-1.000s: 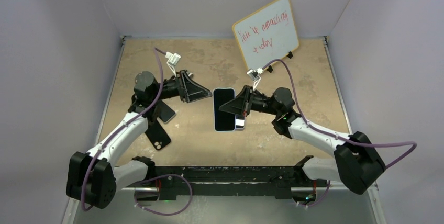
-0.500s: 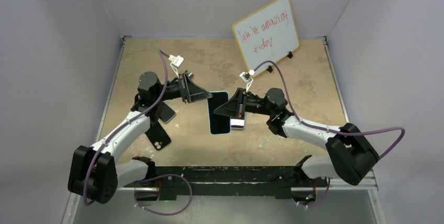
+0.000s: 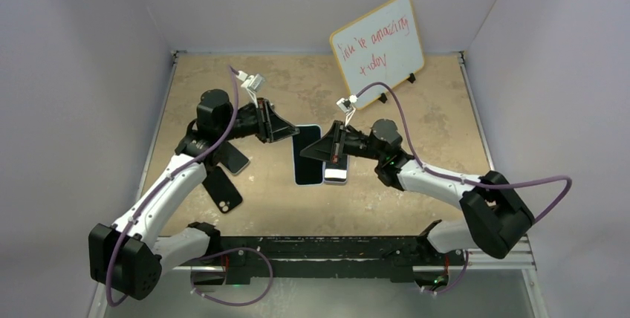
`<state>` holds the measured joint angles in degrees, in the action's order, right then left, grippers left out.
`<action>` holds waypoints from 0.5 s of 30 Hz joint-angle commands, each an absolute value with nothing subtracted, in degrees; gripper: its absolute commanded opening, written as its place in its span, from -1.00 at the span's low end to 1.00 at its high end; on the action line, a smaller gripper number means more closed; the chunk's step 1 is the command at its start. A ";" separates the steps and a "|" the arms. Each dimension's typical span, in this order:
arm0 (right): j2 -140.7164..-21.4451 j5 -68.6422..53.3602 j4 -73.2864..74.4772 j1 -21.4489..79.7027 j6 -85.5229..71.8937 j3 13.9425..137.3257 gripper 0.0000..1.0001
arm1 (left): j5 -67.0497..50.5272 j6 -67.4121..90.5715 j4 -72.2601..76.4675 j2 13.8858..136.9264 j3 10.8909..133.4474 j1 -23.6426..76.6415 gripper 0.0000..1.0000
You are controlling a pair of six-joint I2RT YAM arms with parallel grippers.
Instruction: Put the phone into the phone case
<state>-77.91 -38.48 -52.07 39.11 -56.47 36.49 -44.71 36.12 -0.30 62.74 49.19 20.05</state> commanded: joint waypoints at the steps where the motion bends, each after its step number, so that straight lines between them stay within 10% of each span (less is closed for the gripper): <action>1: -79.07 -35.57 -52.28 39.48 -55.43 39.73 -0.84 | -36.57 28.03 -8.79 62.13 51.52 20.48 -0.33; 6: -80.67 -30.31 -48.13 39.20 -53.24 40.26 -0.84 | -26.10 24.98 -15.75 59.91 53.73 20.48 0.65; 15: -93.88 -22.40 -41.67 39.21 -52.11 48.49 -0.78 | -2.84 20.76 -26.40 50.23 51.28 20.41 0.76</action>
<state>-89.06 -27.18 -41.89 39.31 -52.80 42.04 -15.97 24.01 -22.33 55.05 52.49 20.34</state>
